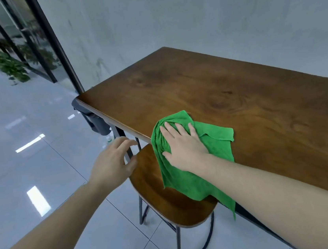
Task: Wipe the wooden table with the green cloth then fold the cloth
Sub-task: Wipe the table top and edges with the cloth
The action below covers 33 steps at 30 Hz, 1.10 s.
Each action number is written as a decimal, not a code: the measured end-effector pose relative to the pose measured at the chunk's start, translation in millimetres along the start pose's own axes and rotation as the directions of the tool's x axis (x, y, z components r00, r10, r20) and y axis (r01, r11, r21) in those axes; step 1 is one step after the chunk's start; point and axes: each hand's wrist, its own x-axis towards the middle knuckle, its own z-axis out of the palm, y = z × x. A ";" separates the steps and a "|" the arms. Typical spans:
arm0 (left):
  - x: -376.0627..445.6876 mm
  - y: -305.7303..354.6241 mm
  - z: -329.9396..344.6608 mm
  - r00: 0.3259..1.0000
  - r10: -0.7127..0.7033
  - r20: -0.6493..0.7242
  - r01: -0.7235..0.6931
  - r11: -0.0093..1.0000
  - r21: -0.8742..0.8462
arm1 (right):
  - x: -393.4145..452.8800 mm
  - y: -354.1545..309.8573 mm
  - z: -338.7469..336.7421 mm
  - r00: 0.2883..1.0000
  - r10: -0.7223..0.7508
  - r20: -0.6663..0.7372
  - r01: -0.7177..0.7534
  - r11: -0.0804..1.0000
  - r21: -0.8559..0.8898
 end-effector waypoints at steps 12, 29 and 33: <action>98.8 -148.1 -31.2 0.980 0.201 -0.008 -0.201 0.972 -0.122 | 63.7 -36.0 -11.4 0.998 0.053 0.023 -0.053 0.998 -0.017; 194.5 -327.1 -51.8 0.985 0.174 -0.022 -0.172 0.935 -0.309 | 258.6 -164.1 -4.2 0.981 0.187 0.049 -0.184 0.981 -0.063; 222.5 -357.9 -51.6 0.994 0.106 0.002 -0.099 0.932 -0.348 | 321.6 -190.5 -4.7 0.992 0.108 0.061 -0.105 0.993 -0.056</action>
